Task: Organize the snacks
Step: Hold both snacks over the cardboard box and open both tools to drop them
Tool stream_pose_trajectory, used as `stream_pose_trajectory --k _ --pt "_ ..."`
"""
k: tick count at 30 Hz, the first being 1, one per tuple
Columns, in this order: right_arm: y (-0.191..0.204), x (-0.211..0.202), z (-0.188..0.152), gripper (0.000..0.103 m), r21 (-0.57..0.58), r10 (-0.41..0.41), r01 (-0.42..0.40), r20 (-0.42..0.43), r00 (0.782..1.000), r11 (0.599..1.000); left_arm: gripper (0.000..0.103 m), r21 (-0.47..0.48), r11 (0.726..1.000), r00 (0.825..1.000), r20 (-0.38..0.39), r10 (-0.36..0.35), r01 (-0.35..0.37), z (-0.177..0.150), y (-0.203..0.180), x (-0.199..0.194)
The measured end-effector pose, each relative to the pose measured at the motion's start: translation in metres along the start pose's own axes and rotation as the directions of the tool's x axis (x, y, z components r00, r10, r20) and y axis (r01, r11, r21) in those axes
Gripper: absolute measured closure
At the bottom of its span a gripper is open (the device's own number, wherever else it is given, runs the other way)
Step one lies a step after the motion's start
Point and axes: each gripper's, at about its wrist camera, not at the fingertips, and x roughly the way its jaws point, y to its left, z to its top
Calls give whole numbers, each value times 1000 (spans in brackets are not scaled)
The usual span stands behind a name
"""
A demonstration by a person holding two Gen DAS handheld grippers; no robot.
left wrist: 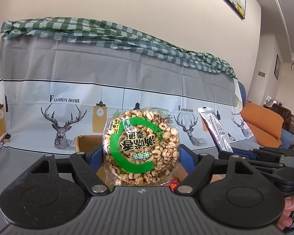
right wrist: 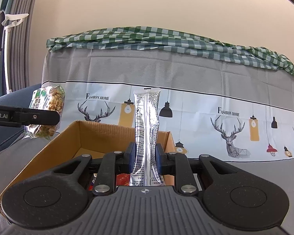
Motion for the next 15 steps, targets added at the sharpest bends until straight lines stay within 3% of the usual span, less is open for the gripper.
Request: stream_pose_trajectory --k 15 --pt "1 -1 -1 81 -15 6 -6 3 1000 1000 20 6 1000 1000 0 -5 5 0 -1 1"
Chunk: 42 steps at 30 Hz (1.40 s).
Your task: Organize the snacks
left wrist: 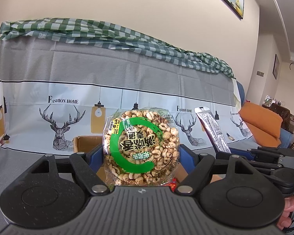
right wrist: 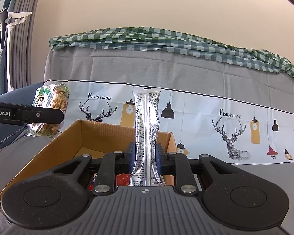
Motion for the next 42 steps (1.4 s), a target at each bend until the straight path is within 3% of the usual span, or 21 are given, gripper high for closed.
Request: stream_pose_trajectory --k 7,8,10,12,19,23,29,36,39,42 --pt "0 0 0 80 -5 4 -4 -1 1000 1000 20 4 1000 1000 -7 -15 16 0 -2 1" --pt "1 0 0 79 -7 3 -3 -4 1000 1000 16 5 1000 1000 -11 -15 15 0 -2 1" --pt "2 2 -1 71 -13 -3 2 -22 1000 1000 6 20 1000 1000 -12 6 -6 0 -4 2" --pt "5 5 -2 45 -31 -19 18 -32 999 999 4 32 999 1000 -5 19 -19 -1 -4 2" --pt "5 5 -3 21 -28 -38 37 -22 999 999 1 51 998 999 3 43 -43 -1 -3 1" --pt "5 4 -3 2 -27 -48 47 -16 999 999 1 88 992 996 33 85 -87 -3 -3 -6" --pt "6 -5 -4 1 -4 -62 62 -18 998 998 1 105 981 986 60 157 -162 -7 -5 -29" --pt "5 -37 -11 1 127 -67 72 -38 997 989 1 9 991 988 -76 132 -132 -25 -17 -62" --pt "8 -47 -19 1 119 -92 101 -74 993 988 1 -5 988 975 -160 153 -156 -43 -29 -71" --pt "7 -50 -25 1 131 -95 110 -113 989 985 1 -8 975 950 -225 214 -222 -58 -35 -72"
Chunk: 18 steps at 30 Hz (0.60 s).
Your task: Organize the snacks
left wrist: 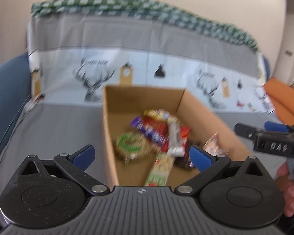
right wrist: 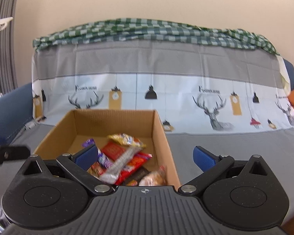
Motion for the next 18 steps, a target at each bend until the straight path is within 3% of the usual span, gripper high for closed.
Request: stream_pose_trajectory --k 5,18 --pt "3 16 -8 1 -21 0 -2 -93 996 1000 1 -16 1000 994 -109 23 -25 -7 3 23" --pt "13 29 -10 1 -55 29 -37 -150 988 998 1 -8 1000 988 -151 28 -29 -9 -3 36"
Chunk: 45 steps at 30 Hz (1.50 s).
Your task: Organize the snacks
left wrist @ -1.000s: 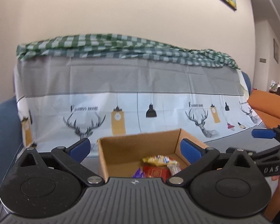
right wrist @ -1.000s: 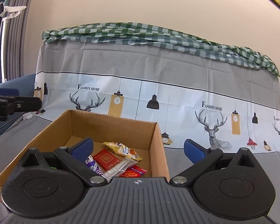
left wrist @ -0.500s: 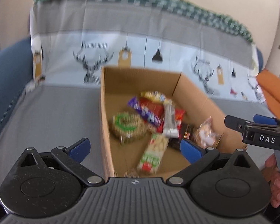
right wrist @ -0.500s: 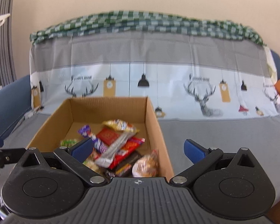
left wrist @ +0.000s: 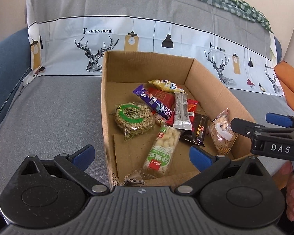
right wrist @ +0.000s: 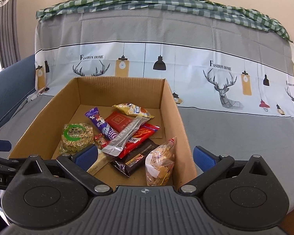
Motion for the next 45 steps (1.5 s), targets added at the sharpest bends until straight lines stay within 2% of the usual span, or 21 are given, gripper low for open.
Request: stream_pose_trajectory --k 28,45 --pt "10 10 3 1 -39 29 -30 -24 999 999 1 -30 999 999 -19 -37 36 4 0 7" --pt "11 12 2 1 -67 39 -40 -28 999 997 1 -21 999 999 -11 -35 34 4 -4 8"
